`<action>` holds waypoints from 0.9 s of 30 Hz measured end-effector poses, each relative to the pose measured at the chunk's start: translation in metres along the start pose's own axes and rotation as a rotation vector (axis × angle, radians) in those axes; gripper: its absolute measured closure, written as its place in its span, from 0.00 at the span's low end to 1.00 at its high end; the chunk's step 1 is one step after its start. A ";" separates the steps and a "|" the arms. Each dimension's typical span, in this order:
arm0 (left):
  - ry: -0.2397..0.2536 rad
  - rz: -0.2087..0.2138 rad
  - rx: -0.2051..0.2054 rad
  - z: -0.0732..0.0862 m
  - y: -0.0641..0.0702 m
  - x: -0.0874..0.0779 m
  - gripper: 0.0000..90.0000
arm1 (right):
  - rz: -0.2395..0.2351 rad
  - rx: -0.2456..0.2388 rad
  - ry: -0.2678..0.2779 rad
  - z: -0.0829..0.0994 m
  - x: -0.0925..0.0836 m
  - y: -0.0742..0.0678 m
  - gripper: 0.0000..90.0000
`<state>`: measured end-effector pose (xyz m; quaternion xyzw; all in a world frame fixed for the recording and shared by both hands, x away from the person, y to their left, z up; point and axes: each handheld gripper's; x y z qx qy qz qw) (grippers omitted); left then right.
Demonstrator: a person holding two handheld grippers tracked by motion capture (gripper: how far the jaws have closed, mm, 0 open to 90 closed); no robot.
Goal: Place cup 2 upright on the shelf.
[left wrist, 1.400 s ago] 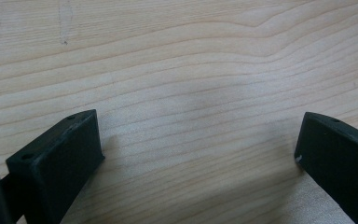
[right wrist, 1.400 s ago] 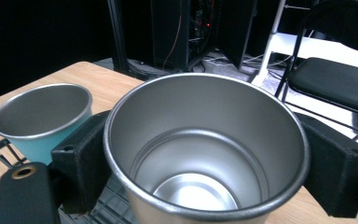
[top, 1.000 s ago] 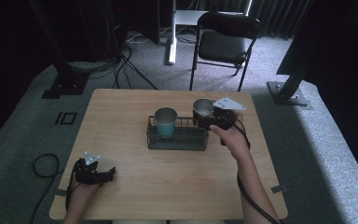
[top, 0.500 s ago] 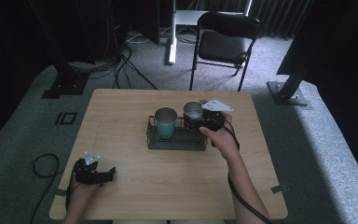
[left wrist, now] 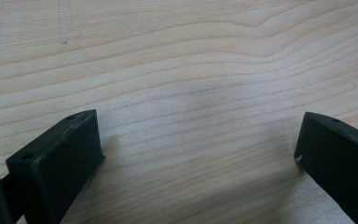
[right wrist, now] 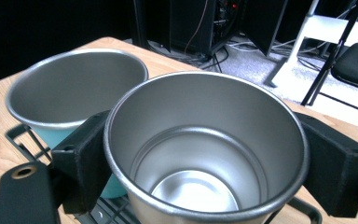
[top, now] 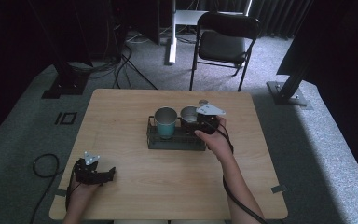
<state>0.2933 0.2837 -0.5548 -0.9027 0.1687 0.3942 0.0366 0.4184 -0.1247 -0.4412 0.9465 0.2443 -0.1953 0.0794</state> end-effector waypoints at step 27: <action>0.000 0.000 0.000 0.000 0.000 0.000 0.01 | -0.003 -0.010 -0.048 0.019 0.018 -0.005 0.15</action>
Point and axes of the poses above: each handheld gripper's, and its own axes: x roughly forward along the jaws, z roughly out of its underside, y roughly to its right, and after that the axes turned 6 degrees about z, right-handed
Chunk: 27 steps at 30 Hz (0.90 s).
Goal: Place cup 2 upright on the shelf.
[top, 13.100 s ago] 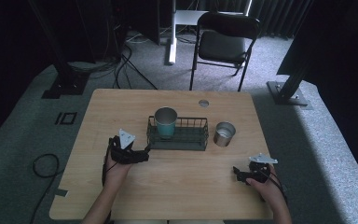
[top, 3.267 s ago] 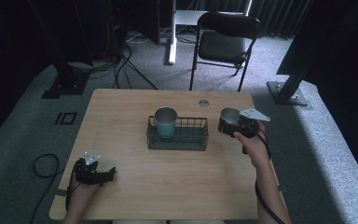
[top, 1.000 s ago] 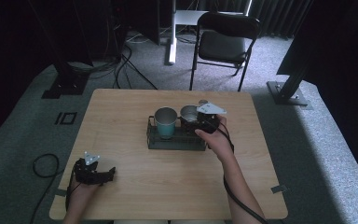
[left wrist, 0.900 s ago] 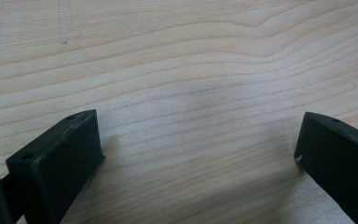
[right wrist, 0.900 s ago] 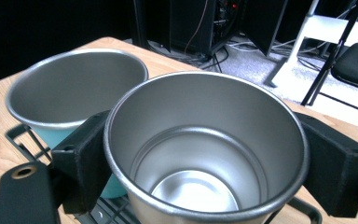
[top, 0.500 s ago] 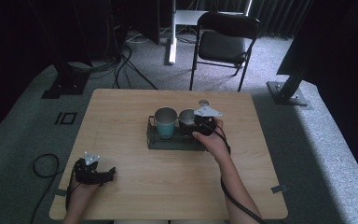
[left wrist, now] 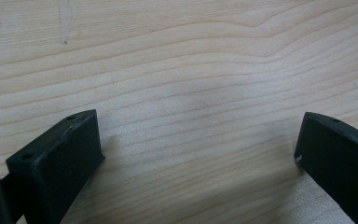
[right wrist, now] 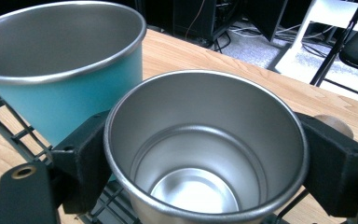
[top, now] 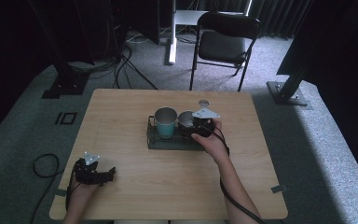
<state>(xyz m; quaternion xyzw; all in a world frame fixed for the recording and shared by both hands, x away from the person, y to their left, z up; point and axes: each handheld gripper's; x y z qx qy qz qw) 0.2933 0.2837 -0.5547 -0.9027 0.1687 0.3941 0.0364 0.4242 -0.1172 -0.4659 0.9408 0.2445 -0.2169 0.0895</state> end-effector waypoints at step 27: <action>0.000 0.000 0.000 0.000 0.000 0.000 0.01 | -0.057 -0.009 -0.013 0.014 -0.001 -0.001 0.14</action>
Point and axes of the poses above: each handheld gripper's, and its own axes: x roughly forward along the jaws, z roughly out of its underside, y roughly to its right, and after that the axes turned 6 degrees about z, right-handed
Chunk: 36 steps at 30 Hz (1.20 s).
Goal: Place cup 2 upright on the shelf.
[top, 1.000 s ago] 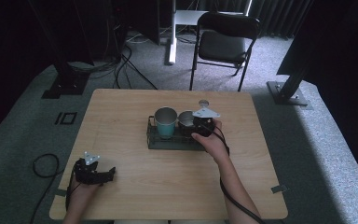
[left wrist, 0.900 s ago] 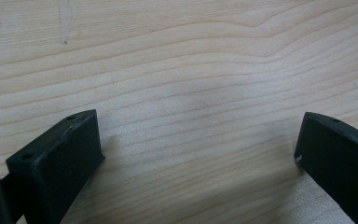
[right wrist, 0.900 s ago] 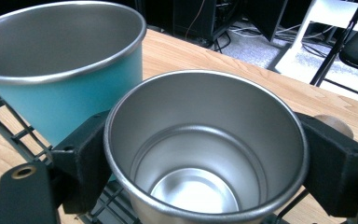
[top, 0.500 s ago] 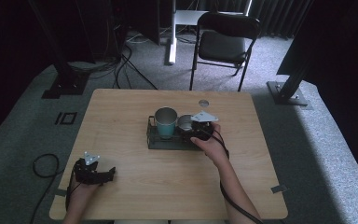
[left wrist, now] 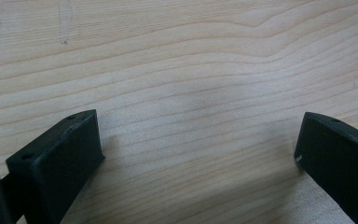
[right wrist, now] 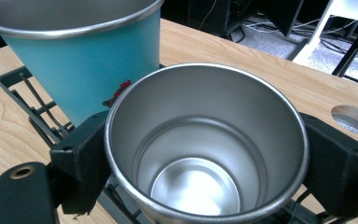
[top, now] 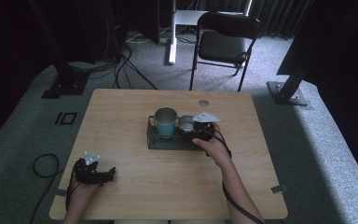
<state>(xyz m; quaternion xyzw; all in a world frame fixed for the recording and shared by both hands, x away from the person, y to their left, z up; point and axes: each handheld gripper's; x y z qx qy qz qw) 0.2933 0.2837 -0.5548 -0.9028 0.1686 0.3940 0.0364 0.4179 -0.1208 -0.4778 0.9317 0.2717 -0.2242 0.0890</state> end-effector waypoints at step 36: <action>-0.001 0.000 0.001 0.000 0.000 0.000 0.01 | -0.021 -0.014 0.029 0.005 -0.045 0.023 0.13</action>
Point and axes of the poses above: each handheld gripper's, and its own axes: x roughly forward along the jaws, z roughly out of its underside, y roughly to its right, and after that the axes turned 6 degrees about z, right-handed
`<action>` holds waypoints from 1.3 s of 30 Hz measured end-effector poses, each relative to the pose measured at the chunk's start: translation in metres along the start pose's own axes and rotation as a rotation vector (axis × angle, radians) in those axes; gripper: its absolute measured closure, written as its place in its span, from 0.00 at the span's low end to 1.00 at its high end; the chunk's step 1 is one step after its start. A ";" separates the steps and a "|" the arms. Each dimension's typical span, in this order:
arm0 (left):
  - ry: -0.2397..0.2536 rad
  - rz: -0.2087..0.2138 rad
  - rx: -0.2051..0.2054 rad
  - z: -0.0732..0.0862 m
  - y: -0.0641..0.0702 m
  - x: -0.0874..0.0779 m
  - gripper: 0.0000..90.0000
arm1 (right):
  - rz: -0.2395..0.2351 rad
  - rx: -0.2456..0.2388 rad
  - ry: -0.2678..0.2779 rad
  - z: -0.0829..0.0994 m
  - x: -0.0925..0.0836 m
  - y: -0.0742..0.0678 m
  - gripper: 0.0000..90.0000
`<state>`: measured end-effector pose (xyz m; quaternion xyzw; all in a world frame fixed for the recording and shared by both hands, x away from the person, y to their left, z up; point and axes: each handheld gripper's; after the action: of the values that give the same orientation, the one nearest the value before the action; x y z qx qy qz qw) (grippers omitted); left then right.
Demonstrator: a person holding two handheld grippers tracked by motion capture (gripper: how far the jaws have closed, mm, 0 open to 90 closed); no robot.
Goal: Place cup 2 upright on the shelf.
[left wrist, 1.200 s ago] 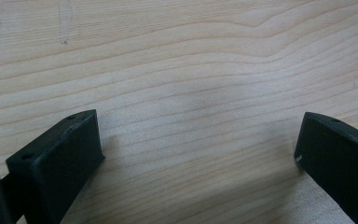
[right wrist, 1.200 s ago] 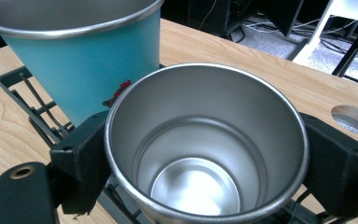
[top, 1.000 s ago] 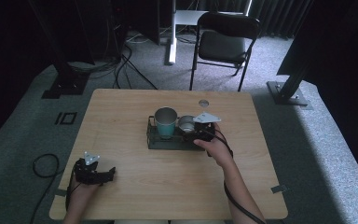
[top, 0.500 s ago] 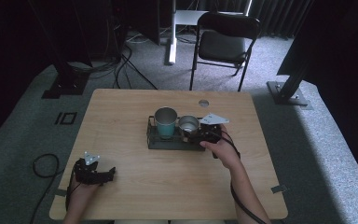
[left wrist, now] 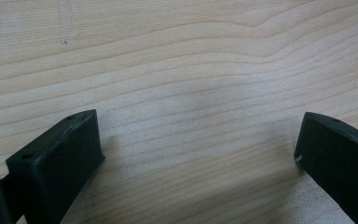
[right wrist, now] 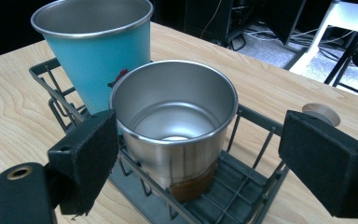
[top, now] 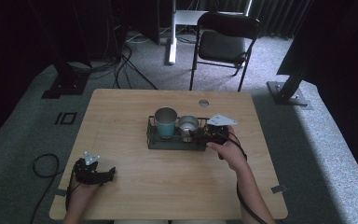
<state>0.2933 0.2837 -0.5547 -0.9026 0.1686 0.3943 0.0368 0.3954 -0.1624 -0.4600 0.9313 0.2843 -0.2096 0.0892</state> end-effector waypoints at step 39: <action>0.000 0.000 0.000 0.000 0.000 0.000 0.01 | 0.052 0.060 0.035 0.027 -0.034 0.021 0.13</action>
<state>0.2933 0.2837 -0.5547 -0.9026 0.1686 0.3944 0.0366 0.3725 -0.2043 -0.4680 0.9441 0.2554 -0.1992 0.0616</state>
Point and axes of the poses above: each handheld gripper's, and its own axes: x roughly forward along the jaws, z roughly out of its underside, y roughly to its right, and after that the axes turned 6 degrees about z, right-handed
